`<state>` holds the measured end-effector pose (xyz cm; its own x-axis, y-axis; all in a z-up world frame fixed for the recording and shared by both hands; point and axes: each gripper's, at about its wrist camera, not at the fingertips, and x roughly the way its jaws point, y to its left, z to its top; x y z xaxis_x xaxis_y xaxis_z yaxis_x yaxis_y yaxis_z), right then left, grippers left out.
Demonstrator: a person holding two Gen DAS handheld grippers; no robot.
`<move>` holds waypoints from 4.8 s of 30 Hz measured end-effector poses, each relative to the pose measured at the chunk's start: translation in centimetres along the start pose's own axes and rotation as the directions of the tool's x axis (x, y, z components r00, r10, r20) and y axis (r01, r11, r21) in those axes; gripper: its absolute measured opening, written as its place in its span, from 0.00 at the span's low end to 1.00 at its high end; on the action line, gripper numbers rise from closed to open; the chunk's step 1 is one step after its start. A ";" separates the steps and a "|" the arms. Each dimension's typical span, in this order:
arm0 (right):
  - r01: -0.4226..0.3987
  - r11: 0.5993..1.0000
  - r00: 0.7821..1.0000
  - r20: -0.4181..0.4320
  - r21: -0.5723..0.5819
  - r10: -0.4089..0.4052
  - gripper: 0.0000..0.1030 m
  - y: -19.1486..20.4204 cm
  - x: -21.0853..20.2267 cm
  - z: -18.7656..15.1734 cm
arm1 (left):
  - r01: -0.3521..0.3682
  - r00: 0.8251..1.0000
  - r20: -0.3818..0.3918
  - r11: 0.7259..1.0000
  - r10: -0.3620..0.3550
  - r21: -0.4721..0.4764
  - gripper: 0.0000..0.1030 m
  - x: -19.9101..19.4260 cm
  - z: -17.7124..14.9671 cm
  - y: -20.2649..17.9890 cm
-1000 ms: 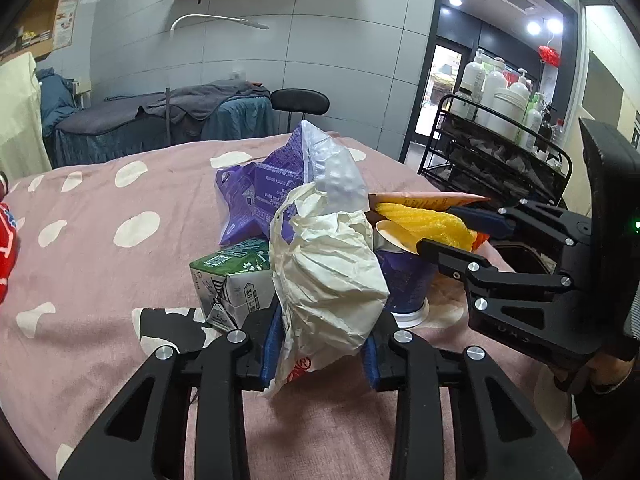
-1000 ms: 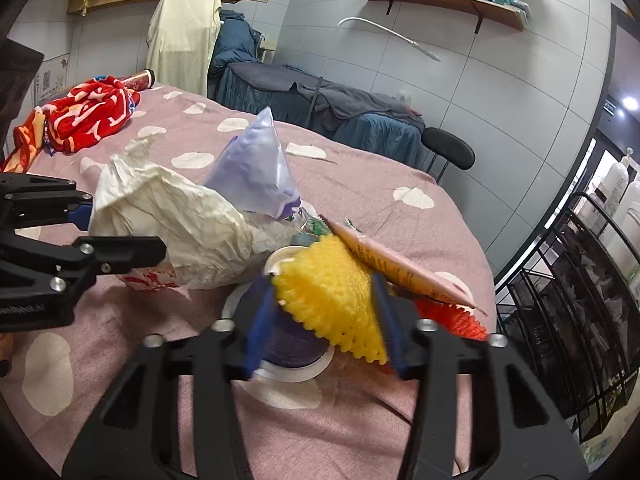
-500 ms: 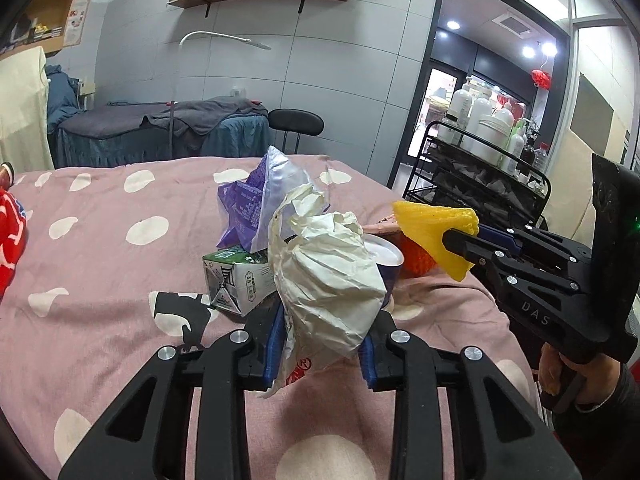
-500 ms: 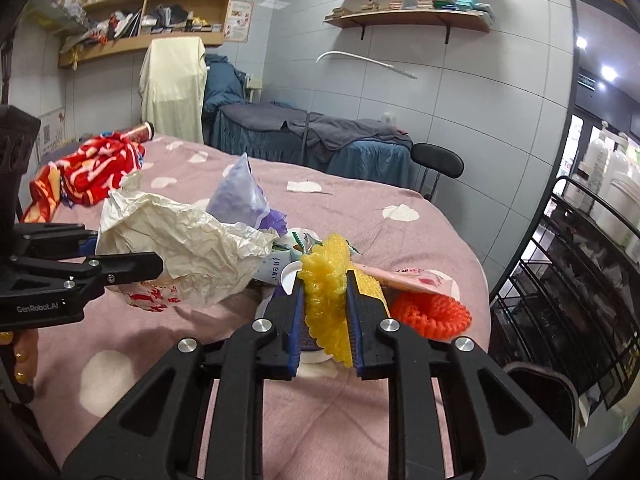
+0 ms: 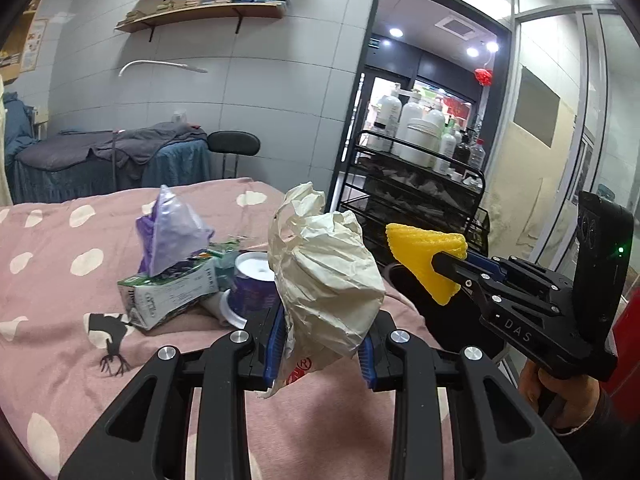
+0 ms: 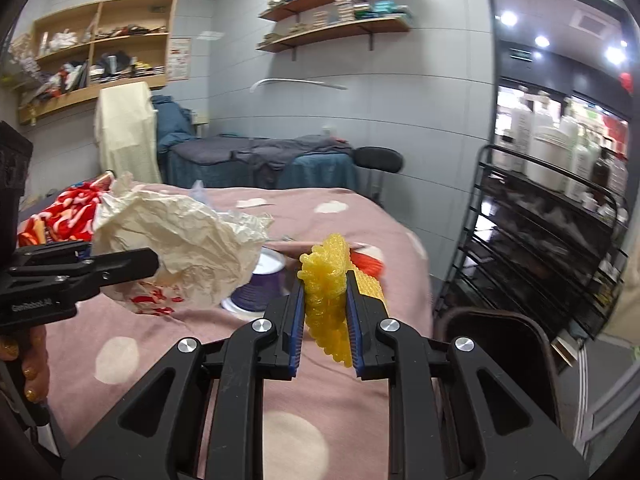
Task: Collect trash
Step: 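Carry the yellow foam net over the bin and open the right tool, then move the white plastic bag over the bin and open the left tool, then move both tools back over the bed toward the remaining trash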
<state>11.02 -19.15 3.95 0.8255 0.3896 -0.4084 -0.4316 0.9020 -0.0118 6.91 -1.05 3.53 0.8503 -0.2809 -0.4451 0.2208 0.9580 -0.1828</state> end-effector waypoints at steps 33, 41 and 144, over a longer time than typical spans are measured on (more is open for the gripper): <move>0.388 0.845 0.879 -0.424 0.367 -0.218 0.64 -17.9 5.8 -13.2 | 0.298 0.940 -0.210 0.948 -0.270 0.112 0.30 9.3 -0.3 -10.1; 0.393 0.850 0.895 -0.359 0.351 -0.265 0.76 -16.3 2.7 -12.8 | 0.345 0.915 -0.263 0.932 -0.307 0.113 0.30 11.5 0.3 -12.3; -0.019 0.998 0.965 -0.263 -0.060 0.003 0.93 1.3 14.7 2.8 | -0.189 0.965 -0.208 0.972 0.158 -0.138 0.94 7.3 3.7 12.9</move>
<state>23.65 -11.73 0.47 0.6992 0.3295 -0.6344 -0.4683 0.8816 -0.0583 17.75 9.42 1.11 0.7565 -0.1313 -0.6407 -0.0120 0.9767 -0.2143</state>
